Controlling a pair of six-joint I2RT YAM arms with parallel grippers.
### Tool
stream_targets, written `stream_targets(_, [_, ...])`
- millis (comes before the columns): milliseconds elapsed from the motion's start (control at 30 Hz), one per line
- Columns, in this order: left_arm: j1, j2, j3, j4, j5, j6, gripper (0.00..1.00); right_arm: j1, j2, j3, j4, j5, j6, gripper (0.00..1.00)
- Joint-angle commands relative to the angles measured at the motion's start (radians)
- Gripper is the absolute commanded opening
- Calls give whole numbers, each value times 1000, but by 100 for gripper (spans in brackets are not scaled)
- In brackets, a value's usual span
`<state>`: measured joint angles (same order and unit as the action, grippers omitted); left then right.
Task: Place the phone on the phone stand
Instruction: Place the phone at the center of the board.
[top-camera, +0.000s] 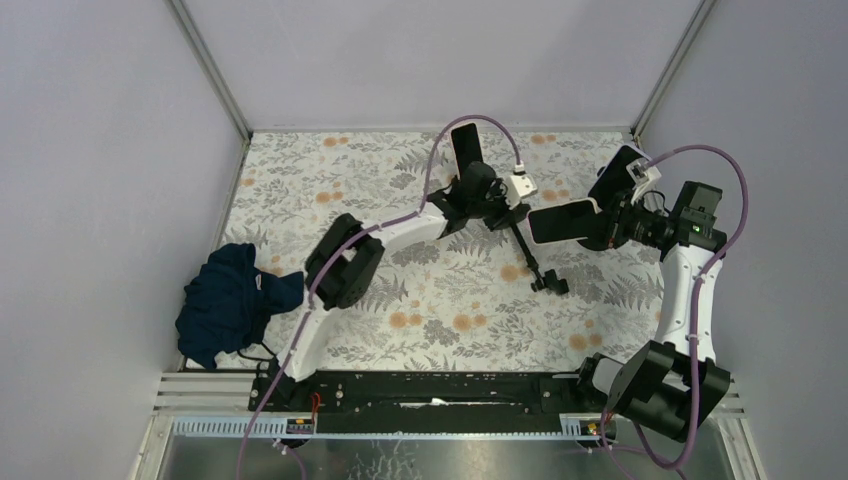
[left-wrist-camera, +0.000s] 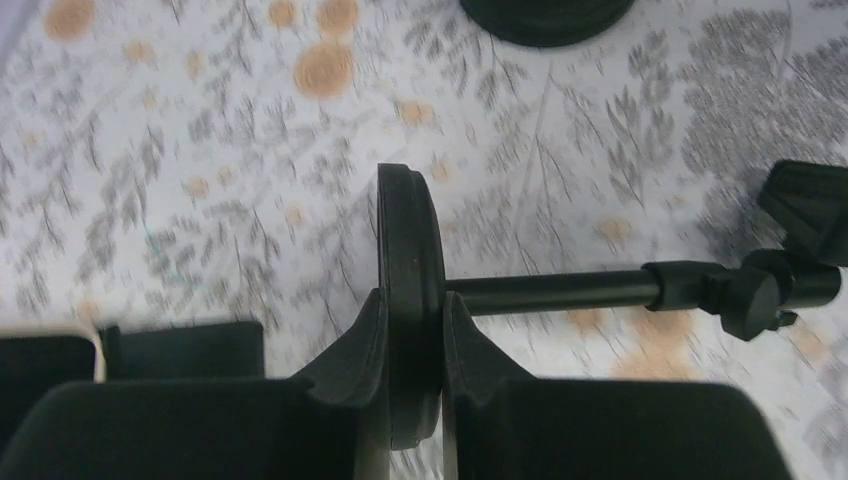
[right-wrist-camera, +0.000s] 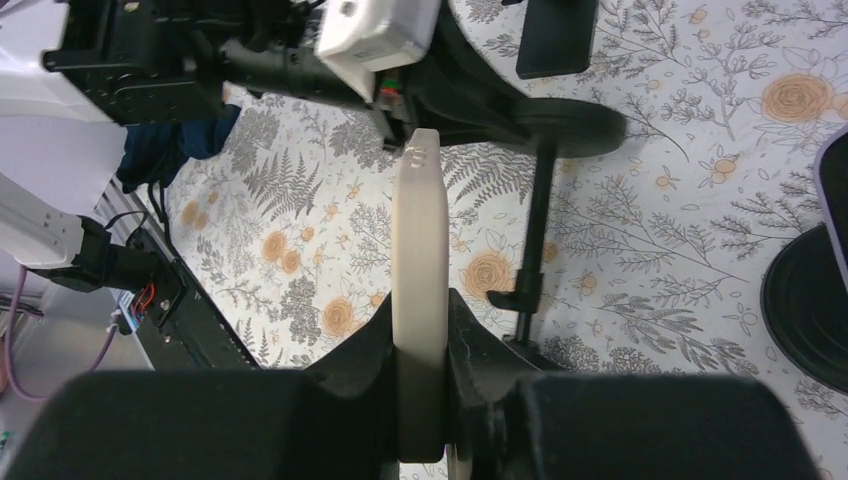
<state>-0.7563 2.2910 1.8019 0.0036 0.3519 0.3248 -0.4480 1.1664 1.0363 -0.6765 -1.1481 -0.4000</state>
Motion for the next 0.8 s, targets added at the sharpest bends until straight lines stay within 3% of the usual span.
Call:
stream_targets(0, [8,-210,-228,123,-55,-92,0,-4,-3,18,-22,-106,-39,0])
stream_targets(267, [18,-703,-852,246,-332,-398,0,6,22,18,-18,-92,-16,0])
stream_targets(467, [23,-1180,-1268,365,-462,-657,0,236,105,22,6,149,11,0])
stream_targets(633, [28,-1547,-1418,271,-573,-813,0,361,251,40,25,206,37,0])
stream_targets(767, [31,-1714,-1456,189,-638,-940,0,441,387,84,-39,206,-5,3])
